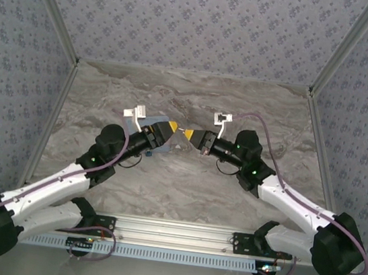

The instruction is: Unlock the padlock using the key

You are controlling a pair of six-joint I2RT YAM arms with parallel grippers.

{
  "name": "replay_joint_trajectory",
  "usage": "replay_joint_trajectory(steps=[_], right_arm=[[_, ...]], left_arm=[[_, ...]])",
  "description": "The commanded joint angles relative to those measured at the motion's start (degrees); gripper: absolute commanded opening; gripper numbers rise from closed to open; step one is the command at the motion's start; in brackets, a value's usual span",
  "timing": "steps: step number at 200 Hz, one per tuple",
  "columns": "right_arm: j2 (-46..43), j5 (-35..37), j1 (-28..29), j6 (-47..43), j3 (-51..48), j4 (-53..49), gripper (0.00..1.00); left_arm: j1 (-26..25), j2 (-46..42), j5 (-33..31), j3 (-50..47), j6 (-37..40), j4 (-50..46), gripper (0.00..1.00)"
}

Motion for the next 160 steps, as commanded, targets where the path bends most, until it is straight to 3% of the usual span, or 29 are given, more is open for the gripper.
replay_joint_trajectory(steps=[1, 160], right_arm=[[1.1, 0.8, 0.7, 0.8, 2.8, 2.8, 0.0], [5.0, -0.8, 2.6, 3.9, 3.9, 6.1, 0.0]], left_arm=[[-0.4, 0.9, 0.1, 0.8, -1.3, 3.5, 0.67], [-0.5, 3.6, 3.7, 2.4, -0.6, 5.9, 0.23]])
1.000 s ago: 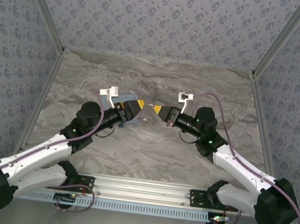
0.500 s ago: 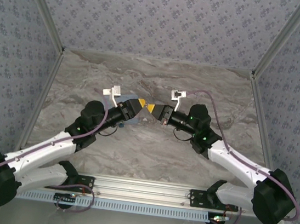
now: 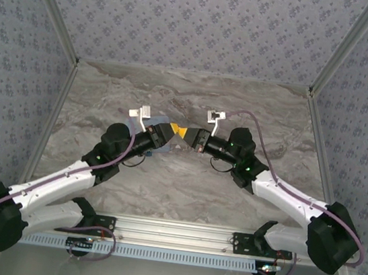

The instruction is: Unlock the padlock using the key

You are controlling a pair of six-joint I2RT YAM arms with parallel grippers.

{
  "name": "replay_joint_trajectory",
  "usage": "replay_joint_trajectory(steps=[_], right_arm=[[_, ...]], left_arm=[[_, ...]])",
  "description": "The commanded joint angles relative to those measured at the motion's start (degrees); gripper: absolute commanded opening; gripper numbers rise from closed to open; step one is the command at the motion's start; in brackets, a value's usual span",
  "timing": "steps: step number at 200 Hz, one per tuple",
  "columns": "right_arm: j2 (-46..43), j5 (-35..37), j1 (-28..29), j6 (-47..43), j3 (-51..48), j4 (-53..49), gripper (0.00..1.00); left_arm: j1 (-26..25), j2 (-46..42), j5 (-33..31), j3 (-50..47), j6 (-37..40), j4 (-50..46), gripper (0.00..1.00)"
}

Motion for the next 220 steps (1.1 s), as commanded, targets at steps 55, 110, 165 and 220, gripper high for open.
replay_joint_trajectory(steps=[55, 110, 165, 220], right_arm=[[-0.1, -0.7, 0.6, 1.1, 1.3, 1.8, 0.0], [-1.5, -1.2, 0.1, -0.7, 0.4, -1.1, 0.05], [-4.5, -12.2, -5.2, -8.5, -6.2, 9.5, 0.45], [-6.6, -23.1, -6.1, -15.7, -2.2, 7.3, 0.54]], left_arm=[[-0.5, -0.8, 2.0, 3.1, 2.6, 2.4, 0.06], [-0.5, -2.9, 1.4, 3.9, 6.2, -2.1, 0.0], [-0.5, -5.0, 8.4, 8.8, 16.5, -11.4, 0.0], [-0.6, -3.4, 16.5, 16.7, 25.5, -22.8, 0.0]])
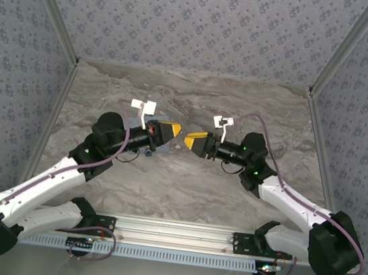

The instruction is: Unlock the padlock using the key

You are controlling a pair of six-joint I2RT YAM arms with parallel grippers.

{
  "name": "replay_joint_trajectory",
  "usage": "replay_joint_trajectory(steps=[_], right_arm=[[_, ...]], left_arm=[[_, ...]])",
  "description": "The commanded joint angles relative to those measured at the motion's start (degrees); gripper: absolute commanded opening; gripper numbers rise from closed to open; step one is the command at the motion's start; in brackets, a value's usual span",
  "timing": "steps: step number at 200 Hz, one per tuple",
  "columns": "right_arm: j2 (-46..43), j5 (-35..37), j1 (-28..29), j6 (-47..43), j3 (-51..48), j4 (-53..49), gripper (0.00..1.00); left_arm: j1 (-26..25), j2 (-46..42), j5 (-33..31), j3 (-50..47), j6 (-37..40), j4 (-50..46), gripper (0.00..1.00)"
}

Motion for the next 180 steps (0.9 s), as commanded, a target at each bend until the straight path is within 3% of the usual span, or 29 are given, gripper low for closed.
replay_joint_trajectory(steps=[1, 180], right_arm=[[-2.4, -6.3, 0.2, -5.7, 3.1, 0.6, 0.54], [0.4, -7.0, 2.2, -9.0, 8.9, -7.2, 0.36]], left_arm=[[-0.3, 0.4, 5.1, 4.1, 6.2, -6.2, 0.0], [-0.3, 2.0, 6.4, 5.9, 8.2, -8.8, 0.0]])
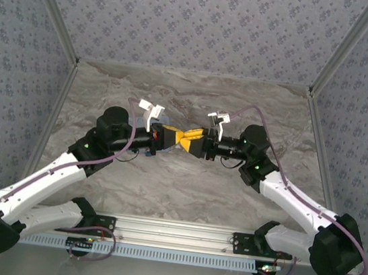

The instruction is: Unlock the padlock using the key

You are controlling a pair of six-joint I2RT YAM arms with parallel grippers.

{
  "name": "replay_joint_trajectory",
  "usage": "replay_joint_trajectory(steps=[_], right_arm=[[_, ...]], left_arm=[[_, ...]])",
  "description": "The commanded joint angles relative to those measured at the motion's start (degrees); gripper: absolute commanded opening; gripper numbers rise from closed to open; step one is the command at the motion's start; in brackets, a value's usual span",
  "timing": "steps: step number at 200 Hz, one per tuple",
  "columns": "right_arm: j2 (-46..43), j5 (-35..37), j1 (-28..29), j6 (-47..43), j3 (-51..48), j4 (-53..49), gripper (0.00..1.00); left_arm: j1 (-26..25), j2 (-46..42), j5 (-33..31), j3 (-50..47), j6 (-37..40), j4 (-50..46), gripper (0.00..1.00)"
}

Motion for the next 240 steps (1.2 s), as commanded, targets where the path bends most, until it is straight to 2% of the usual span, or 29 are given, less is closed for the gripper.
replay_joint_trajectory(steps=[1, 91, 150, 171, 197, 240], right_arm=[[0.4, -0.9, 0.4, -1.2, 1.7, -1.1, 0.36], [-0.2, -1.7, 0.6, -1.3, 1.1, -3.6, 0.32], [-0.3, -1.5, 0.4, -1.3, 0.1, -3.7, 0.33], [-0.6, -1.7, 0.3, -3.4, -0.3, -4.4, 0.37], [-1.0, -1.4, -0.2, -3.4, -1.0, -4.5, 0.38], [-1.1, -0.6, -0.5, -3.4, -0.5, -4.8, 0.33]], left_arm=[[-0.3, 0.0, 1.1, 1.8, 1.0, 0.4, 0.0], [-0.2, 0.0, 0.6, 1.8, 1.6, 0.2, 0.0], [-0.2, -0.2, 1.1, 1.7, 1.6, 0.2, 0.0], [-0.2, -0.3, 1.3, 1.8, 1.6, 0.2, 0.0], [-0.2, -0.6, 1.4, 1.5, 1.7, 0.2, 0.0], [-0.2, -0.6, 2.7, 1.5, 2.1, 0.3, 0.0]])
